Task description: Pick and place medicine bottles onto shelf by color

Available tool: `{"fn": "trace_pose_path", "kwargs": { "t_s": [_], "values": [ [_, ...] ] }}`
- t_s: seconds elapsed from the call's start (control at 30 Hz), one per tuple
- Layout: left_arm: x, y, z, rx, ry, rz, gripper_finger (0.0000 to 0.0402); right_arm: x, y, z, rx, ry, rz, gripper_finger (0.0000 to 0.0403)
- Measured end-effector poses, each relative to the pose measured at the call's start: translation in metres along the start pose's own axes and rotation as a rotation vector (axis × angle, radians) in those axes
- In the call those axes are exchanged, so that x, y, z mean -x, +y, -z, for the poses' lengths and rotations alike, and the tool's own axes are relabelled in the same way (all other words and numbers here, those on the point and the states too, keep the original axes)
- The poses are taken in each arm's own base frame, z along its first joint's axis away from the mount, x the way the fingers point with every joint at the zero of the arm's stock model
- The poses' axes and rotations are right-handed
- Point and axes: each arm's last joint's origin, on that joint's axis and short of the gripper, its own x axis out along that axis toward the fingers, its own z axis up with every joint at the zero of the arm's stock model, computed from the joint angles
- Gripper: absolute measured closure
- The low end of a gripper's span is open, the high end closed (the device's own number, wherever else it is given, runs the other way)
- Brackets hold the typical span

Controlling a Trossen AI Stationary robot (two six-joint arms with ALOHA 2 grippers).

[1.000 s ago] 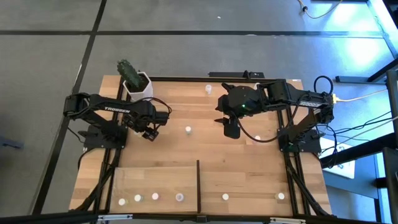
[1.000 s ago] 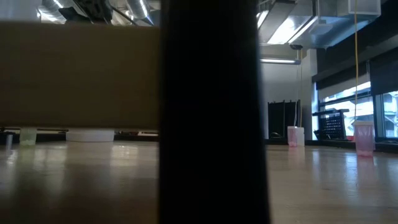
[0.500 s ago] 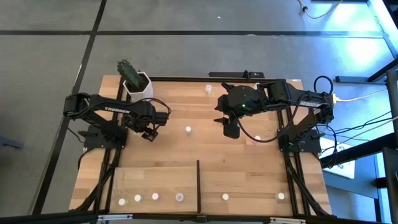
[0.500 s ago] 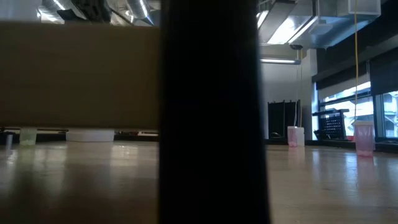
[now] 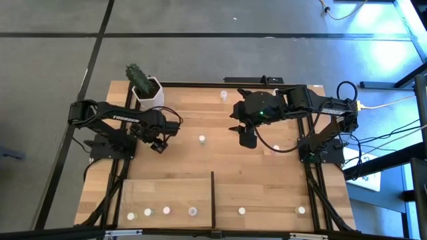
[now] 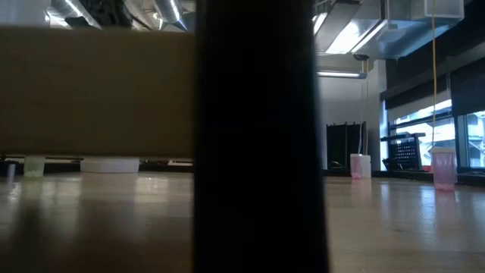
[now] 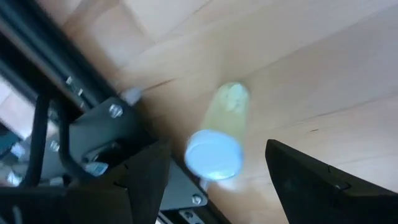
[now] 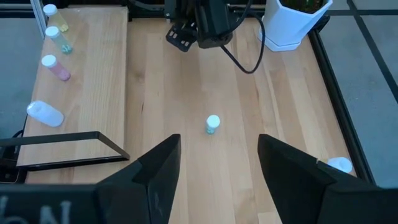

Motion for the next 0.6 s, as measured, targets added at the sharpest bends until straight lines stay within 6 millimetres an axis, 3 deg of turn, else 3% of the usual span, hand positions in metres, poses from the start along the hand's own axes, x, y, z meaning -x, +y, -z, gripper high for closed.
{"fn": "trace_pose_path", "kwargs": {
  "t_s": [0.27, 0.6],
  "values": [
    [0.0000, -0.0007, -0.0015, -0.034, -0.036, -0.011, 0.0160, 0.0000, 0.0002, -0.0023, -0.004, -0.023, -0.002, 0.0187],
    [0.0000, -0.0005, -0.0013, -0.033, -0.033, -0.013, 0.0223, 0.0002, 0.0002, -0.0041, 0.002, -0.042, -0.003, 0.0187]
  ]
}}
